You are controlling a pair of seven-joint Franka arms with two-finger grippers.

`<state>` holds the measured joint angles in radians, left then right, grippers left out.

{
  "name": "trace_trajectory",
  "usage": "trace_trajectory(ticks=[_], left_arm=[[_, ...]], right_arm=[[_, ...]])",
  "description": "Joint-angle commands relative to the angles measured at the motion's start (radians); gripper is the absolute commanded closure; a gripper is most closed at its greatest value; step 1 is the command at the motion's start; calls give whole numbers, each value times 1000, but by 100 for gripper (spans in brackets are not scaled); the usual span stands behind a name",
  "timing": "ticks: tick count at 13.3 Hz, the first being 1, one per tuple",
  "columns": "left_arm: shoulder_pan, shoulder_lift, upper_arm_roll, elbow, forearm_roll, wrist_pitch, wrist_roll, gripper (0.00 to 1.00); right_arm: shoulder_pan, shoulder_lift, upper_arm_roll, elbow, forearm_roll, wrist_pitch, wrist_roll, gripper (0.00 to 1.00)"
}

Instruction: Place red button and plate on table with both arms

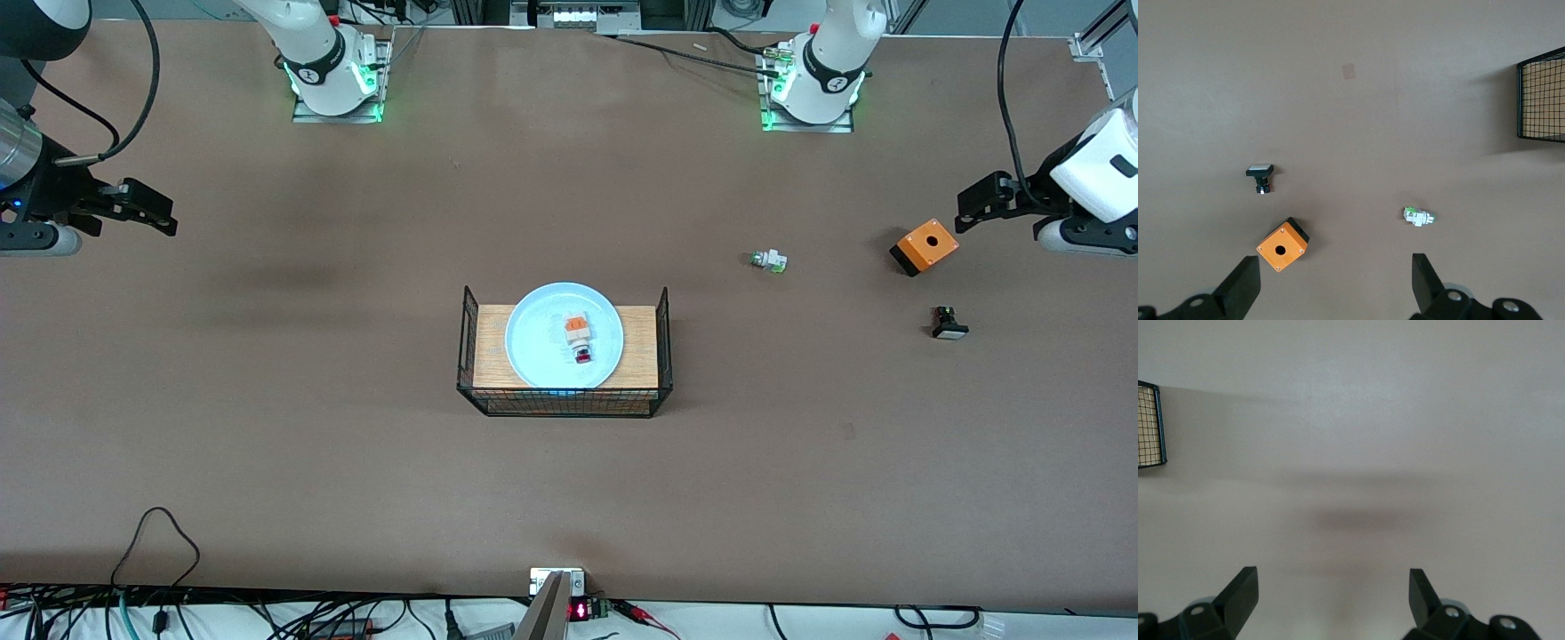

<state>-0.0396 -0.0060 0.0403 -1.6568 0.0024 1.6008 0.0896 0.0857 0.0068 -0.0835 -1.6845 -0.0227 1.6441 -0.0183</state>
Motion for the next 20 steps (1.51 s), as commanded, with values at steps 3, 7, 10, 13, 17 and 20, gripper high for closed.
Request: trace_trajectory(ticks=[3,7,10,13,17,20], left_arm=[[-11,-22,16,-12,-16,-8,-2,0],[-22,-8,6,-2,-16,-33,-27,0],[-28,18,-55,11,-76,-56,-71,0],[-28,46,-169,25,-151,-30,-267,0],[-29,96,-362,23,-180,135,-592,0],[-39,165,-467,28,-179,293,-730,0]], right_arm=[[2,-5,-2,8,3,2,-19,0],[2,-5,-2,8,3,3,-17,0],[3,-5,-2,8,3,3,-19,0],[3,-4,-2,8,3,3,-17,0],[2,1,-4,8,3,16,-17,0],[2,2,-4,6,4,20,-17,0]])
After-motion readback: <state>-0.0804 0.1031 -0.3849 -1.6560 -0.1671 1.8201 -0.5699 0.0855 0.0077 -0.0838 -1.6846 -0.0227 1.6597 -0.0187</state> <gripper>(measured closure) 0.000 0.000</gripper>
